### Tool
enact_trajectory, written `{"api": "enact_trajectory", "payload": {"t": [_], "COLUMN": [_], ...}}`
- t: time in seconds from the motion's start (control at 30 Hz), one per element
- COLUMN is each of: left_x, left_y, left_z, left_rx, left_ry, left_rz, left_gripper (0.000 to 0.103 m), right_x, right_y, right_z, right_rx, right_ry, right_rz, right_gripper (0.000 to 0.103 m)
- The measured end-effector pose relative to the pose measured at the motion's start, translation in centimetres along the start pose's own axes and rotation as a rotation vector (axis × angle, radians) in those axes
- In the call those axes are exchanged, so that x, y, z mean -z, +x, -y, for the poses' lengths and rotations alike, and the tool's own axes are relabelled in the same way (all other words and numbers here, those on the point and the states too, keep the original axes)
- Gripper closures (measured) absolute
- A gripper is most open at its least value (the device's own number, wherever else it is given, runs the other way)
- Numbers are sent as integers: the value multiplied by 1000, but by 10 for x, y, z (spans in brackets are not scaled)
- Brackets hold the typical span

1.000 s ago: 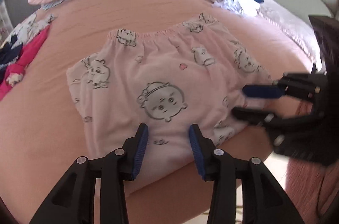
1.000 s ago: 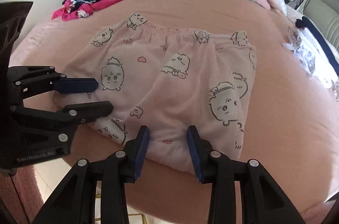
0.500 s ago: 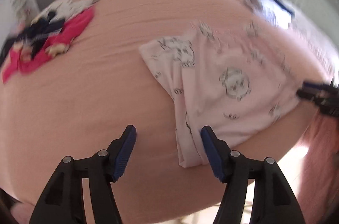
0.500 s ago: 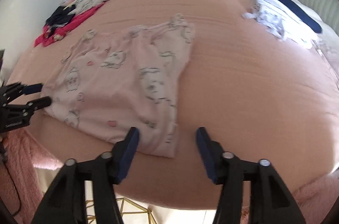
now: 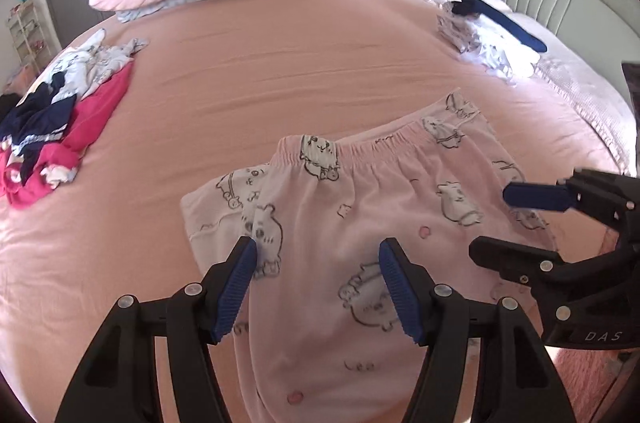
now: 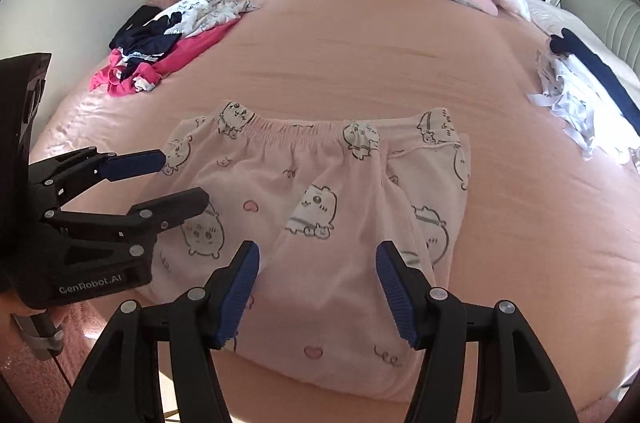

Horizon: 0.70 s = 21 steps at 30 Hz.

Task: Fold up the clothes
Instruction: 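Smooth the folded pants with both open grippers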

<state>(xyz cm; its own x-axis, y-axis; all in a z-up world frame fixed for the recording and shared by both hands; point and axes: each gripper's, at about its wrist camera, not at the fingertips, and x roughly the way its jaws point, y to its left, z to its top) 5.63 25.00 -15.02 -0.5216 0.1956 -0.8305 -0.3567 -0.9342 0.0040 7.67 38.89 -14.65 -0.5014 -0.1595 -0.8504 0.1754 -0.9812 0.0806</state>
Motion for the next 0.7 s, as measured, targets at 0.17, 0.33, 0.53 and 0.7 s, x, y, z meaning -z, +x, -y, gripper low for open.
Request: {"api": "enact_trajectory", "payload": {"t": [0.17,0.33,0.53,0.7], "left_x": [1,7,-1,-18], "left_y": [23,22,-5,-15], "left_z": [-37,-70,-62,-40], "left_rx": [41,-1,32,50], "left_ry": [-21,-9,42,9], "left_rz": [-54,-80,-11,77], "left_gripper": [32,15,16,16], "right_x": [10,10,17,-8], "right_y": [30,12,1,-10], "right_z": [15,52,100,54], "right_rx": [3,35,21,12], "right_ry": [-137,-44,98,-20], "right_rz": [-41,-22,-41,33], "right_gripper": [45,48,48,46]}}
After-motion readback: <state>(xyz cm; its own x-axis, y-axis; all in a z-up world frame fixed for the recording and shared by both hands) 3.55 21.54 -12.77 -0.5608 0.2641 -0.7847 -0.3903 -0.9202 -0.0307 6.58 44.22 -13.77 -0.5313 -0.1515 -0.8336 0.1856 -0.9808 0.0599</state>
